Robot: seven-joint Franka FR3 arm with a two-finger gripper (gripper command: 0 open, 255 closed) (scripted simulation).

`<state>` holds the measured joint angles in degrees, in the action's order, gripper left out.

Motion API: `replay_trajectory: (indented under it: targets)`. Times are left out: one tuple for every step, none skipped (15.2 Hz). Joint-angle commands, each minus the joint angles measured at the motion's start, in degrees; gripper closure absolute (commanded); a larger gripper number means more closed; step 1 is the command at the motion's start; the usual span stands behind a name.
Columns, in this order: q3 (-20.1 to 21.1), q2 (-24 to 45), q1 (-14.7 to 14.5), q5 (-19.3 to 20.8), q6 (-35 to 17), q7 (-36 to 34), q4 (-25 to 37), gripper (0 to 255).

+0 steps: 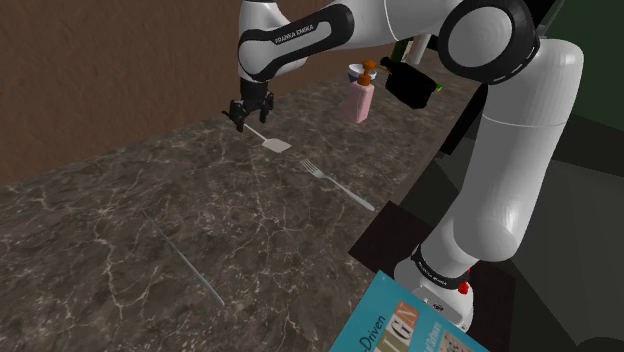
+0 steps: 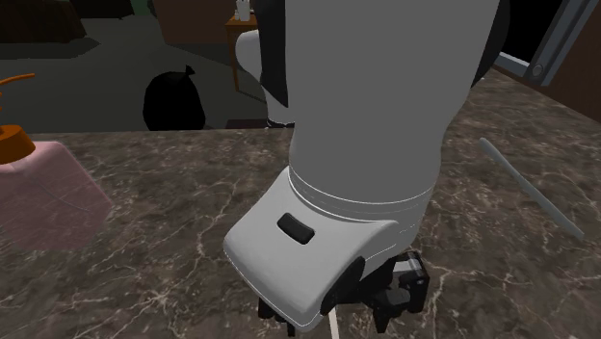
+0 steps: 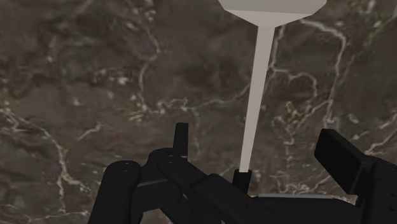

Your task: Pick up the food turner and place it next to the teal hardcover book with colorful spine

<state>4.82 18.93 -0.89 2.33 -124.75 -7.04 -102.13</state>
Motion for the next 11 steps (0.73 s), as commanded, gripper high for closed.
replay_trajectory:
  targets:
    - [0.0, 0.0, 0.0, 0.0, 0.0, 0.0, 0.0, 255]
    - [0.0, 0.0, 0.0, 0.0, 0.0, 0.0, 0.0, 255]
    - [0.0, 0.0, 0.0, 0.0, 0.0, 0.0, 0.0, 255]
    - [0.0, 0.0, 0.0, 0.0, 0.0, 0.0, 0.0, 255]
    - [0.0, 0.0, 0.0, 0.0, 0.0, 0.0, 0.0, 255]
    - [0.0, 0.0, 0.0, 0.0, 0.0, 0.0, 0.0, 255]
    - [0.0, 0.0, 0.0, 0.0, 0.0, 0.0, 0.0, 255]
    - [0.0, 0.01, 0.0, 0.0, 0.0, 0.0, 0.0, 255]
    - [0.0, 0.01, 0.0, 0.0, -0.01, 0.0, 0.0, 255]
    - [0.0, 0.0, 0.0, 0.0, -0.02, 0.0, -0.01, 255]
    - [0.01, -0.31, 0.01, -0.04, 0.65, 0.03, 0.34, 255]
